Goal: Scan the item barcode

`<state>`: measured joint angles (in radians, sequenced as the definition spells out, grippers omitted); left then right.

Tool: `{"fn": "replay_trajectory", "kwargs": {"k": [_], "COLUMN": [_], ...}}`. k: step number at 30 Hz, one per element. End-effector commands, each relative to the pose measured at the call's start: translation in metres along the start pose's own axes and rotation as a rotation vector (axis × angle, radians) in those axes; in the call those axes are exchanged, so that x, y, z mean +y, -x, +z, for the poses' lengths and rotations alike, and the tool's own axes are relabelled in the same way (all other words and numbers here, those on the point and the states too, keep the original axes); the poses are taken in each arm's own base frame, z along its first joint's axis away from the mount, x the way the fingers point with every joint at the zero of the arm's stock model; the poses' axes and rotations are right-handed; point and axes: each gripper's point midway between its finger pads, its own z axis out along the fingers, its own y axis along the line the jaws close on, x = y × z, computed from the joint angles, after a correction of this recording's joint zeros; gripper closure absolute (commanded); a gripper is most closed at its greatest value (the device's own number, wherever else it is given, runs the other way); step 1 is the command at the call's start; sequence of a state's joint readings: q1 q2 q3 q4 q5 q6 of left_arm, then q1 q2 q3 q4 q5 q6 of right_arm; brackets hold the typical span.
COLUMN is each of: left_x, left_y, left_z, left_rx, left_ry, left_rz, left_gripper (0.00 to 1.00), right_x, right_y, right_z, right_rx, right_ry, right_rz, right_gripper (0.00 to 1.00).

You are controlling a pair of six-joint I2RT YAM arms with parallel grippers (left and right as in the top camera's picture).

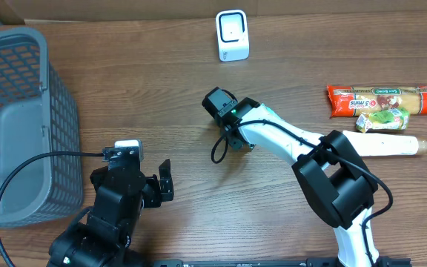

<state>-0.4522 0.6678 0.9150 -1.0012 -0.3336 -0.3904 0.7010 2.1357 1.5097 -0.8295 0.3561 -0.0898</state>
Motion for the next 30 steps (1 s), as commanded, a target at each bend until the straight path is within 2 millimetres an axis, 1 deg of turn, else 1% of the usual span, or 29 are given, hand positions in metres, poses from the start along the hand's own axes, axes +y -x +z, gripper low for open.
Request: {"fn": "replay_trajectory", "kwargs": {"k": [1,3,6,7,8,9,11,13,16,19,21,23,24,28,30], "left_x": [0.001,0.001,0.001,0.001,0.001,0.001,0.001,0.001,0.001,0.001,0.001,0.001,0.001,0.001,0.001], "left_y": [0.0,0.0,0.0,0.0,0.0,0.0,0.0,0.0,0.0,0.0,0.0,0.0,0.0,0.0,0.0], "left_z": [0.001,0.001,0.001,0.001,0.001,0.001,0.001,0.001,0.001,0.001,0.001,0.001,0.001,0.001,0.001], "left_rx": [-0.005,-0.005,-0.005,-0.005,-0.005,-0.005,-0.005,-0.005,-0.005,-0.005,-0.005,-0.005,-0.005,-0.005,-0.005], "left_ry": [0.007,0.007,0.007,0.007,0.007,0.007,0.007,0.007,0.007,0.007,0.007,0.007,0.007,0.007,0.007], "left_rz": [-0.01,-0.01,-0.01,-0.01,-0.01,-0.01,-0.01,-0.01,-0.01,-0.01,-0.01,-0.01,-0.01,-0.01,-0.01], "left_gripper": [0.0,0.0,0.0,0.0,0.01,0.0,0.0,0.0,0.0,0.0,0.0,0.0,0.01,0.0,0.01], "right_x": [0.0,0.0,0.0,0.0,0.0,0.0,-0.001,-0.003,0.0,0.001,0.001,0.001,0.0,-0.007,-0.009], "right_y": [-0.03,-0.032,-0.035,-0.034,-0.034,-0.034,-0.032,-0.027,-0.01,0.014,0.03,0.039,0.044,0.048,0.047], "right_z": [0.022,0.024,0.024,0.024,0.024,0.023,0.02,0.013,-0.008,-0.04,-0.071,-0.097,-0.127,-0.179,-0.199], "right_rx": [0.082,0.086,0.096,0.095,0.095,0.095,0.093,0.087,0.043,-0.04,-0.112,-0.171,-0.232,-0.331,-0.377], "right_ry": [-0.027,-0.033,-0.032,-0.032,-0.032,-0.032,-0.032,-0.033,0.034,0.146,0.268,0.391,0.545,0.895,1.069], "right_rz": [-0.019,-0.021,-0.024,-0.024,-0.024,-0.024,-0.006,0.044,0.085,0.125,0.16,0.187,0.217,0.251,0.233], "right_gripper": [0.57,0.65,0.7,0.78,0.89,0.96,0.96,0.96,0.96,0.96,0.96,0.96,0.96,0.96,0.96]}}
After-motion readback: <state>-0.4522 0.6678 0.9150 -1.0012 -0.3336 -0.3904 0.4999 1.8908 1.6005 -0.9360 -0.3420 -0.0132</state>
